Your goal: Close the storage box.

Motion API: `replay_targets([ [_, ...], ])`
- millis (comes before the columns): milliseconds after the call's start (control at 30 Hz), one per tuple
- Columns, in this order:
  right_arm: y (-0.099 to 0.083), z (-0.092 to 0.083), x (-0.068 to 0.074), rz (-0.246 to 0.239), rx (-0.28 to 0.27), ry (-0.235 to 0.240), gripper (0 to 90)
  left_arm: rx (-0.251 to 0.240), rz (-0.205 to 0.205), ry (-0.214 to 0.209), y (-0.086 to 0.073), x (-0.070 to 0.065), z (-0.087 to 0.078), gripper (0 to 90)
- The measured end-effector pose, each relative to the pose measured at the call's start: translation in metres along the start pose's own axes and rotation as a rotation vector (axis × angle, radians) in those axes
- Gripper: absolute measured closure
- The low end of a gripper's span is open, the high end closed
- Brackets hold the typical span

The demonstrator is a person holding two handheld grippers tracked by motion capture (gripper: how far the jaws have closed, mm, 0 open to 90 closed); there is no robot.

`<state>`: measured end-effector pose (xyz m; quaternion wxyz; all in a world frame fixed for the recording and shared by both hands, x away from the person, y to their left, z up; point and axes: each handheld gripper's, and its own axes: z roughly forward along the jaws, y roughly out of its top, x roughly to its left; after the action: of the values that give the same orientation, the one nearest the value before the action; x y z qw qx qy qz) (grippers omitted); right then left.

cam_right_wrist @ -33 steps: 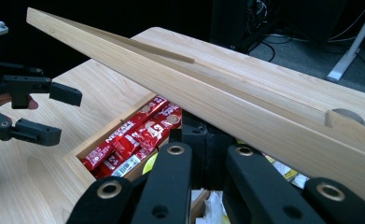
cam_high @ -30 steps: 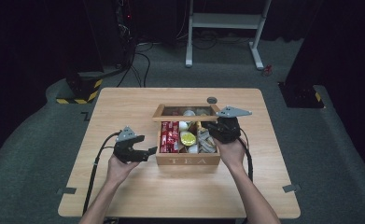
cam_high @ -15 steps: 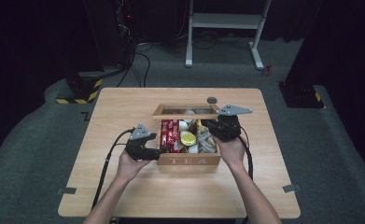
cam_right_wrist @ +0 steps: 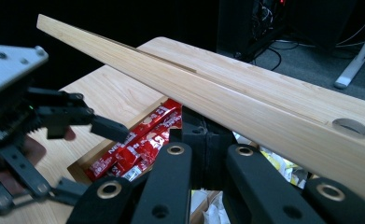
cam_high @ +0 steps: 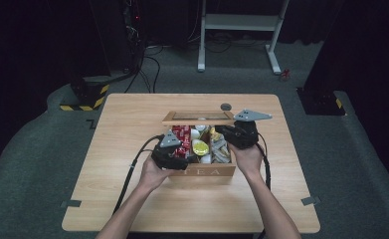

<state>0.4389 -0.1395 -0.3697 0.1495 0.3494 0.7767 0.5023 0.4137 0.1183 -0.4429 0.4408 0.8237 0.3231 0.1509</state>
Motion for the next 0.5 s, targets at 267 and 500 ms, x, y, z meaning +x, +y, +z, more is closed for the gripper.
replay_targets([
  [267, 0.002, -0.002, -0.004, 0.019, -0.001, 0.003, 89.9, 0.032, -0.007, 0.007, 0.005, -0.005, 0.020, 25.3],
  [500, 0.005, -0.002, -0.005, 0.017, 0.002, -0.002, 89.9, 0.036, -0.008, 0.054, 0.010, -0.009, 0.033, 25.3],
])
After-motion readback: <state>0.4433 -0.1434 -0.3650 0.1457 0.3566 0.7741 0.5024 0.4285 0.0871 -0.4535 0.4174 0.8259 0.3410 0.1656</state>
